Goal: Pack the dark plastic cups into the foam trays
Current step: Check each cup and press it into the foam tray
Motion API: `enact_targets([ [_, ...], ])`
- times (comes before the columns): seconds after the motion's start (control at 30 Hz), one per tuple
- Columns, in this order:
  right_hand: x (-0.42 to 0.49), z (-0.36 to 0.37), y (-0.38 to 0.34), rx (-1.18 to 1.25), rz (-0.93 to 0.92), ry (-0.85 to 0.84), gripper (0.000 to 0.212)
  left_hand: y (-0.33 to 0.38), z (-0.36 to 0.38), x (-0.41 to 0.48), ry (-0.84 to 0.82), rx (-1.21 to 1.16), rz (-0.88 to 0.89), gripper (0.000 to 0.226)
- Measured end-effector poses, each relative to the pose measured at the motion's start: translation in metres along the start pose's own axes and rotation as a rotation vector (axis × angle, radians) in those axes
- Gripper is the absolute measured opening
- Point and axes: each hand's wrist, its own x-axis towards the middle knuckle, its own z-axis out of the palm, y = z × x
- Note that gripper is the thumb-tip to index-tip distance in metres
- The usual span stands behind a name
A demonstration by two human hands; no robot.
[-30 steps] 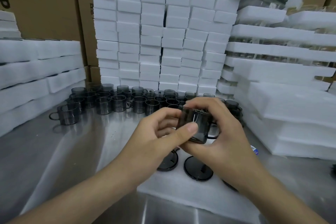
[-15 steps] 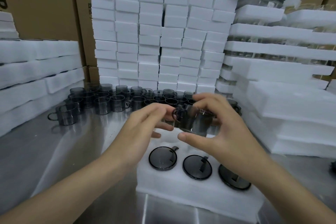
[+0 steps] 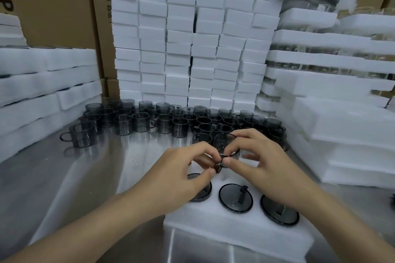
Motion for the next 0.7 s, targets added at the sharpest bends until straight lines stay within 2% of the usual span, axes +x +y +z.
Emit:
enact_targets([
  [0.2,-0.001,-0.008,-0.008,0.047,-0.057,0.064,0.011,0.003,-0.005,-0.001,-0.103,-0.027,0.032,0.016],
  [0.3,-0.001,-0.011,-0.007,0.052,-0.094,0.068,0.003,0.002,-0.004,-0.002,-0.114,0.001,0.029,0.015],
  [0.47,-0.001,-0.009,0.003,-0.037,-0.061,-0.212,0.046,0.001,-0.004,-0.001,-0.133,-0.021,0.028,0.015],
  [0.6,0.0,-0.012,0.008,-0.022,-0.071,-0.109,0.056,0.0,-0.005,-0.001,-0.147,0.001,0.015,0.016],
  [0.7,0.0,-0.017,0.011,0.053,-0.062,-0.165,0.07,0.0,-0.006,0.0,-0.128,0.016,0.012,0.017],
])
